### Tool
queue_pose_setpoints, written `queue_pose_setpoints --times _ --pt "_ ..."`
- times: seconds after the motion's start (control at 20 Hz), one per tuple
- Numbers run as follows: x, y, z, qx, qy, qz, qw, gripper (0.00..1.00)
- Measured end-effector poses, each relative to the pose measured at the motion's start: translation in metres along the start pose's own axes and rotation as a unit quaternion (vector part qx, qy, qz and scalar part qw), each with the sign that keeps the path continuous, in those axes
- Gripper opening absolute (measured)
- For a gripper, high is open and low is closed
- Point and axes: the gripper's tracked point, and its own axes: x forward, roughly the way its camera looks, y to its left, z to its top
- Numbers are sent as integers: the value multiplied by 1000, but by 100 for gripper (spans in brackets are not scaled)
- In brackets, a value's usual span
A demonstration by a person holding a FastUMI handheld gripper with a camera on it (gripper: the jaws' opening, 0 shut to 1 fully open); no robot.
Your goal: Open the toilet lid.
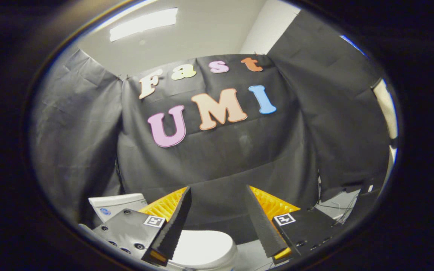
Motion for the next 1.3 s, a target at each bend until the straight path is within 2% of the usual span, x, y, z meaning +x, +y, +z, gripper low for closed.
queue_pose_setpoints --times 0.2,0.3,0.45,0.55,0.9,1.3 --pt "-10 12 -25 58 5 -33 998 87" --pt "-12 21 -40 103 5 -32 994 86" --pt "-18 26 -54 182 -10 -34 983 86" --pt "-24 20 -71 213 -11 -48 976 86" --pt "-39 15 -135 269 50 -82 958 86" --pt "-43 2 -146 302 55 -101 946 86"
